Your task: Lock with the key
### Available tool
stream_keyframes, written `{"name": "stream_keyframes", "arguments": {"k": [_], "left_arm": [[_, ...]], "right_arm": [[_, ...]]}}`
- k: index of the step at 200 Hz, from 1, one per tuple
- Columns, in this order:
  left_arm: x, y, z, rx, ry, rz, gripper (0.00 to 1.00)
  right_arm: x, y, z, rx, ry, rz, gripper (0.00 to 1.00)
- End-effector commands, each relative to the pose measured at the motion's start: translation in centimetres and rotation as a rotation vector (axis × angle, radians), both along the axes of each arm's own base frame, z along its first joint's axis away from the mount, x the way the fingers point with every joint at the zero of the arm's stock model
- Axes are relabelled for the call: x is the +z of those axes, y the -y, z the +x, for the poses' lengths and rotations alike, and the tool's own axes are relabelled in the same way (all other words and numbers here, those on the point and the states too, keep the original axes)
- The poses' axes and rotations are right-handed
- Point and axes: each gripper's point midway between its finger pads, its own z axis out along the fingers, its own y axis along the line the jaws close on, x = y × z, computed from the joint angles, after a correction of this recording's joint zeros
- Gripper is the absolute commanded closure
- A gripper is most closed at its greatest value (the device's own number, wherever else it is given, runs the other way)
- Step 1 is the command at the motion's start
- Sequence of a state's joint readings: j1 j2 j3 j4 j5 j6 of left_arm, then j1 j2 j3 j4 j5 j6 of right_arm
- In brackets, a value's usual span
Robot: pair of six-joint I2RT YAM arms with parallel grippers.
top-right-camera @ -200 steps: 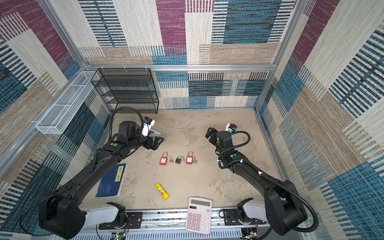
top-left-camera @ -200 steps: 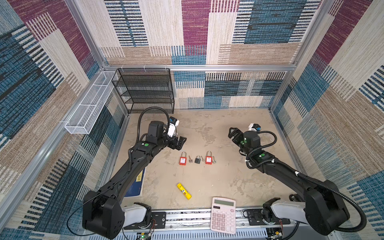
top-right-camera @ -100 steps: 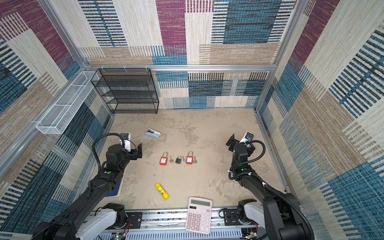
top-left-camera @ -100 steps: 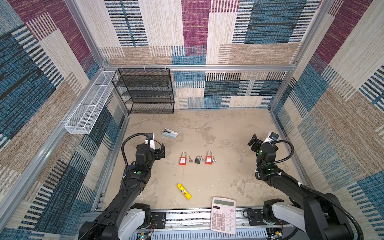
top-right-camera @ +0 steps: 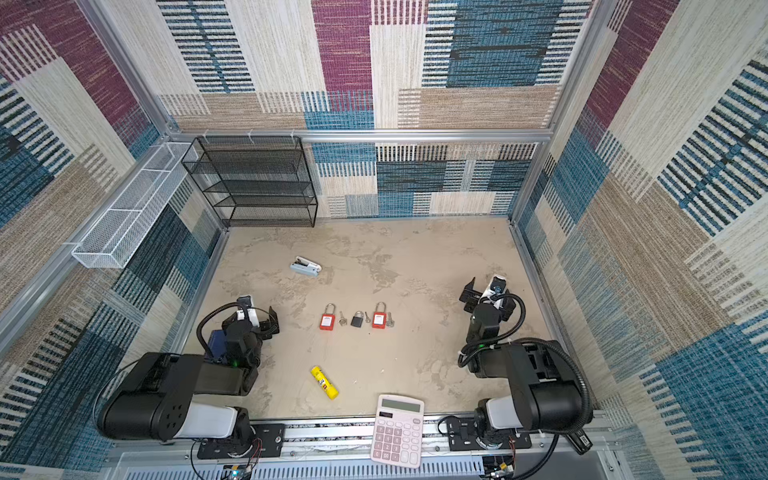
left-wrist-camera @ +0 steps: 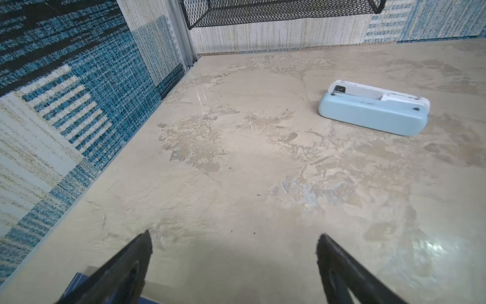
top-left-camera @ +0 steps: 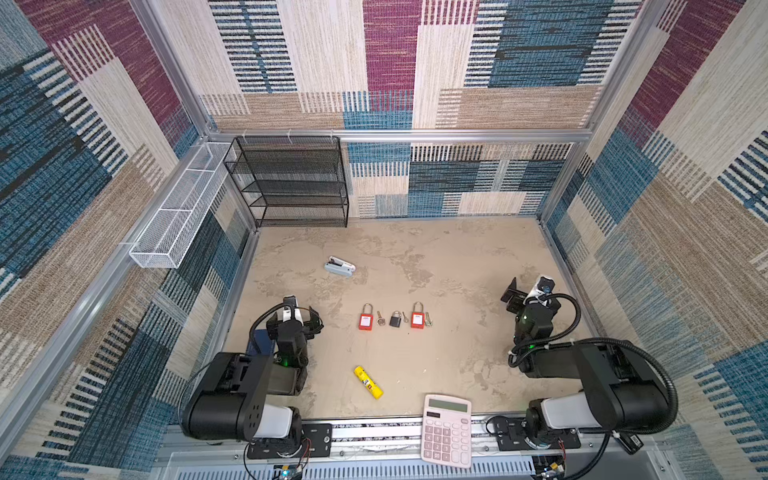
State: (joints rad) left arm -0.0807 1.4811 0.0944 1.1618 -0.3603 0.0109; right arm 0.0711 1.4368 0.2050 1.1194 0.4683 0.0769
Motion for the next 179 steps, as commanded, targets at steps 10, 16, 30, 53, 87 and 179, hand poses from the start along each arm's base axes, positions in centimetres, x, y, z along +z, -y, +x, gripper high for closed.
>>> {"name": "stream_keyframes", "arguments": {"k": [10,16,30,53,87,179], "left_arm": [[3.7,2.4,2.7,-0.144,0.171,-0.007,0.01],[3.8,2.8,3.1,-0.167,0.176,0.004,0.01],[3.6,3.4,3.5,-0.200,0.143,0.005,0.01],[3.4,3.9,4.1,-0.234,0.118,0.011,0.01],[2.6,3.7,6.0,-0.214,0.011,0.007,0.01],[3.4,2.8,3.7,-0.224,0.136,-0.050,0.01]], "right_arm": [[2.3,-2.1,0.3,0.133,0.099,-0.036,0.01],[2.5,-2.6,-0.2,0.165,0.123,-0.054,0.01],[2.6,-3.6,-0.4,0.231,0.134,-0.078,0.01],[2.2,-3.9,0.5,0.244,0.107,-0.080,0.01],[2.0,-4.1,0.7,0.262,0.099,-0.077,0.01],[0.8,-5.0,1.6,0.350,0.066,-0.078,0.01]]}}
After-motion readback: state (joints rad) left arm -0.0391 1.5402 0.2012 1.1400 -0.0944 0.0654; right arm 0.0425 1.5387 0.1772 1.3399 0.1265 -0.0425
